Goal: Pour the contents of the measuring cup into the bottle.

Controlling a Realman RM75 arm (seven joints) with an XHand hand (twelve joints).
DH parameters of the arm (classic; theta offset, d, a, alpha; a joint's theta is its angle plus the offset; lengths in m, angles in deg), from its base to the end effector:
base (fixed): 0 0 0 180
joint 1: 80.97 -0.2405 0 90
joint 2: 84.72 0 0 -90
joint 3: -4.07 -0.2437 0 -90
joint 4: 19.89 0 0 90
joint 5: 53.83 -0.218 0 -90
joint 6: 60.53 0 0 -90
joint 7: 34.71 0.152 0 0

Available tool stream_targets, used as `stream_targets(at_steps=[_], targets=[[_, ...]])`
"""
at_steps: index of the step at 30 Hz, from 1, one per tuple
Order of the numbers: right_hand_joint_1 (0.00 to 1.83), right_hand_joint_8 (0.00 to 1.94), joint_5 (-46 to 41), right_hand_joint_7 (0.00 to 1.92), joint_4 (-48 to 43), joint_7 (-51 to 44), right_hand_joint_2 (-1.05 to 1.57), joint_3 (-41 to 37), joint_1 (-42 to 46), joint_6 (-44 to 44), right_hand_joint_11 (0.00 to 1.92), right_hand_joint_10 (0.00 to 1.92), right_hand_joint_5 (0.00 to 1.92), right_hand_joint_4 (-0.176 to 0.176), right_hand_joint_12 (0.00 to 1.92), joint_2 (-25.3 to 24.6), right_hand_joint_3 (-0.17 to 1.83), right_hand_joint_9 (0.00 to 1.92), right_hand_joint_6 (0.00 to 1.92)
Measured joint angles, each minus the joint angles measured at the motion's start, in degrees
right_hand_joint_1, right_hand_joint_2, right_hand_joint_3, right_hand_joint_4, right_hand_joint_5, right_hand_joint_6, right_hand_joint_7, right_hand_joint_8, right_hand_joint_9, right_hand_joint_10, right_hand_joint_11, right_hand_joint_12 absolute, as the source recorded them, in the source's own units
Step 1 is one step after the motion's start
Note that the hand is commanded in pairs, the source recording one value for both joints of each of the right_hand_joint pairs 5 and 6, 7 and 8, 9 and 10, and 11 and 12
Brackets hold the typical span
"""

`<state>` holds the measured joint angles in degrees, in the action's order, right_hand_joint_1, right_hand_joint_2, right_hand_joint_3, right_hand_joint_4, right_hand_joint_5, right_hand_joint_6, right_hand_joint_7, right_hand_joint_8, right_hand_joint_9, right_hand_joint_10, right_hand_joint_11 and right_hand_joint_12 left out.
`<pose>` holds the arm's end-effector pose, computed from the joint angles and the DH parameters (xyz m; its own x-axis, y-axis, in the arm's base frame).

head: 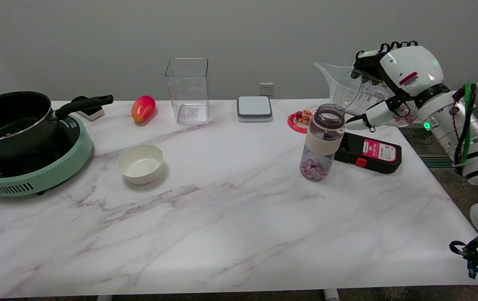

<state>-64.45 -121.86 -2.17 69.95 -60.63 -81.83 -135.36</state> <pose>-0.1024 -0.2891 0.4289 0.9249 0.3781 -0.0407 0.0498 -0.0145 0.9987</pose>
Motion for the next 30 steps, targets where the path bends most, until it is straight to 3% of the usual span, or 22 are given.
stream_targets(at_steps=[30], targets=[[1.40,1.65,8.2,1.65,-4.0,5.9,1.06,0.6,-3.0,11.1,1.31,1.55,1.74,0.000,1.31,6.6,0.77,1.55,1.74]])
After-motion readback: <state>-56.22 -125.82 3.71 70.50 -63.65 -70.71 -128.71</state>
